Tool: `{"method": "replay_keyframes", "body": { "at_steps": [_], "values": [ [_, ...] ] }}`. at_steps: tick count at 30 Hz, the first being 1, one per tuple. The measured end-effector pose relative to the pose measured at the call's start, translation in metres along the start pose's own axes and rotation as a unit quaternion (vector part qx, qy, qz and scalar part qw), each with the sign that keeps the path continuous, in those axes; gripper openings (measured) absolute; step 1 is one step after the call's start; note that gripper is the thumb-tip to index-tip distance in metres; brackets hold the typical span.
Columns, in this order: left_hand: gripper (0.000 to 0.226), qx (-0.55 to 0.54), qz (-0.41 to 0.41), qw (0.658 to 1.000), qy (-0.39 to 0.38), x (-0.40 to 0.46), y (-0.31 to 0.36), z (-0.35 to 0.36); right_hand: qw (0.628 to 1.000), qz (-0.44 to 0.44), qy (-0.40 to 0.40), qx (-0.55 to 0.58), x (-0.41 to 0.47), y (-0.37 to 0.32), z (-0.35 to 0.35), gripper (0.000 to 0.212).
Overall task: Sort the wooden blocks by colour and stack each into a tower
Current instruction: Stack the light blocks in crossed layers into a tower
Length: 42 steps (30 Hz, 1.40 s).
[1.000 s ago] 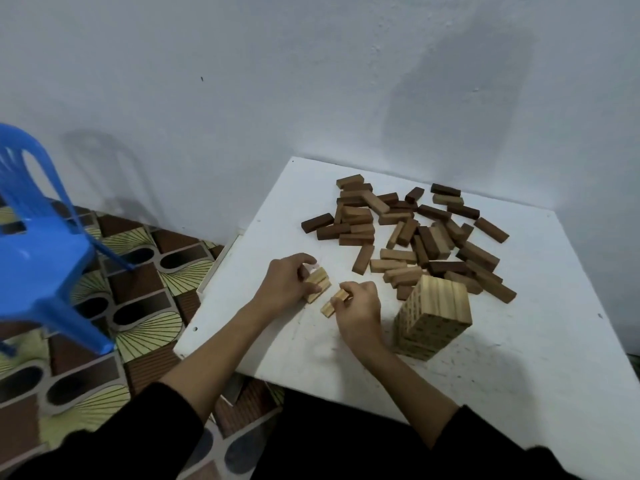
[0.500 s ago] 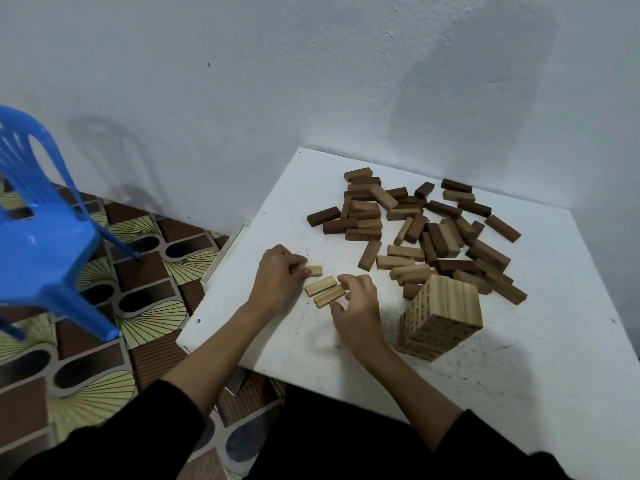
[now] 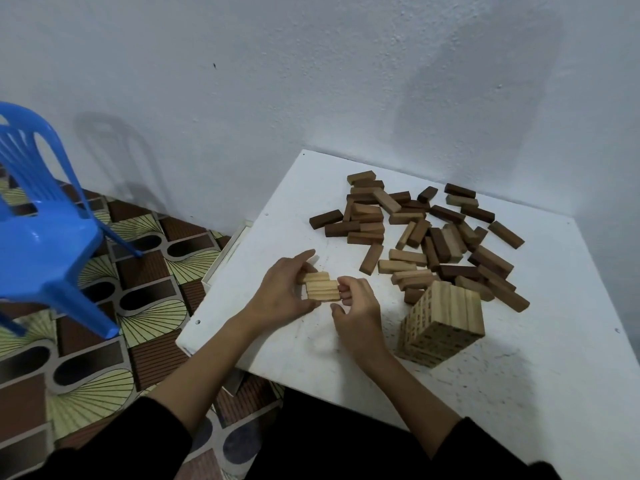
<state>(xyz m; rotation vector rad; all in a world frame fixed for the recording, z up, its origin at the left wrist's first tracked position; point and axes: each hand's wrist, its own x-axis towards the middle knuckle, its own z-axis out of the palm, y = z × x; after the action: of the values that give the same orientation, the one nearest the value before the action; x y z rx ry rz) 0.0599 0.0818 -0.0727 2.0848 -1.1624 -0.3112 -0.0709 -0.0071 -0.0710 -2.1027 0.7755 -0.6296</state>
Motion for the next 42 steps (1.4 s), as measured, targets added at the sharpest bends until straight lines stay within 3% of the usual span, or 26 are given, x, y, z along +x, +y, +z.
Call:
{"method": "replay_keyframes", "body": {
  "at_steps": [9, 14, 19, 42],
  "values": [
    [0.081, -0.029, 0.004, 0.999, 0.031, -0.0013, -0.0008, -0.0013, 0.999, -0.011, -0.035, -0.033, -0.0056, 0.0017, -0.0028, 0.058],
    [0.082, -0.053, -0.03, 0.996, 0.068, -0.0031, 0.0007, 0.0012, 0.986, -0.045, -0.067, -0.146, -0.0037, 0.0061, 0.0045, 0.062],
    [0.083, -0.04, -0.041, 0.997, 0.053, -0.0028, -0.0007, 0.0023, 0.97, -0.064, -0.103, -0.212, -0.004, 0.0047, 0.0047, 0.068],
    [0.085, -0.049, -0.044, 0.997, 0.041, -0.0042, 0.0007, 0.0023, 0.959, -0.064, -0.125, -0.247, -0.0036, 0.005, 0.0054, 0.069]
  ]
}}
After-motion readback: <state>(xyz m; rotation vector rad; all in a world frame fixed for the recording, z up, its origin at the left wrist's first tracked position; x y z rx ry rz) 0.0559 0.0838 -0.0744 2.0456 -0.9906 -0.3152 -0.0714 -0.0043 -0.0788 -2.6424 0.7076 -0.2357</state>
